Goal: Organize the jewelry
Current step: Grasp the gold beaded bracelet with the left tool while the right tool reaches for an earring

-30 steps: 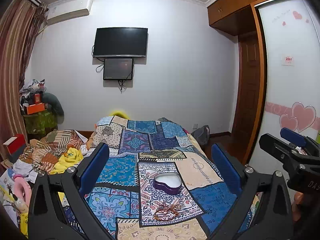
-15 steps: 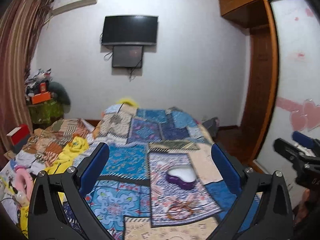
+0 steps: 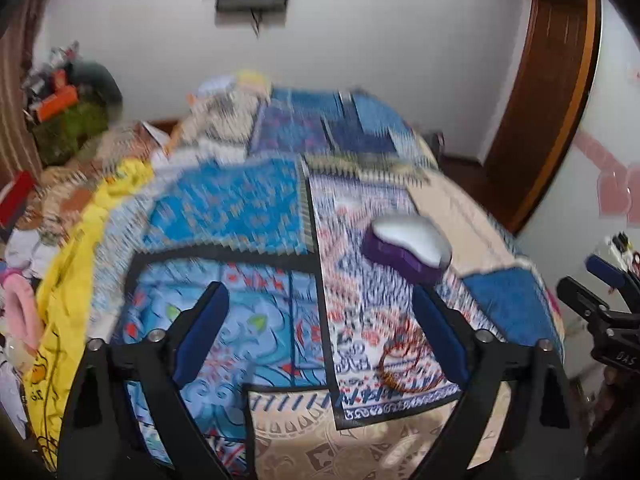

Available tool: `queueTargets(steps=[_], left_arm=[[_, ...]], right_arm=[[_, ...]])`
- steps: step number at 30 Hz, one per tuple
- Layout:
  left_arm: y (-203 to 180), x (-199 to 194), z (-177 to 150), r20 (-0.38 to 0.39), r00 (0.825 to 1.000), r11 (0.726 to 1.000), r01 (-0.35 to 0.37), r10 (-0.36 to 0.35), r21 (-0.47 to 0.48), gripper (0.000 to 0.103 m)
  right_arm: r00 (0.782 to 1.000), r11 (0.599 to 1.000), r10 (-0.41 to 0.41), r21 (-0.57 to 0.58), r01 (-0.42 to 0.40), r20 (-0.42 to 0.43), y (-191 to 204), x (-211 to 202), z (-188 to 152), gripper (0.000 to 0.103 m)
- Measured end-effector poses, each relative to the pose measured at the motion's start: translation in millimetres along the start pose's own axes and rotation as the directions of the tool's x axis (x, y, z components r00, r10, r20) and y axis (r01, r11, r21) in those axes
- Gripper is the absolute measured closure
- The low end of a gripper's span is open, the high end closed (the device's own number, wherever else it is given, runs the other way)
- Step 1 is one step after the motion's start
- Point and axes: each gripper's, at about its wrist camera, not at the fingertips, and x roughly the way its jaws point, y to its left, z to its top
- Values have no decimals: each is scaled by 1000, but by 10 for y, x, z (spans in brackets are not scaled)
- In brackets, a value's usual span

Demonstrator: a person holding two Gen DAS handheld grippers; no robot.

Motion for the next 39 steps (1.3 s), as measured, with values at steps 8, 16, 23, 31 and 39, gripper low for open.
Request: queueTargets(steps=[8,16,23,31,39], left_arm=[[-87,345,-192,-130,990,998,64,-61,15,44],[-132,387,-253,-181,977,993,117,-113,12,64],[-212,362,-376,-230,961,986,164,-153,30,64],[-298,446,-496,-273,950,985,168,-153,35,73],[-232,472,-517,-255,953,984,175,-160,37,94]], right_arm=[[987,991,127,-40,-132,-101,128,299,-104,35],[953,962,250,-70,-265,-174,318,419,-170,56],[936,949,267,-105,-296,-231,432,494,-309,59],[917,934,313,-94,-344,-247,455,532,-327,80],[914,934,309,-97,-343,-261,529,617,-372,91]])
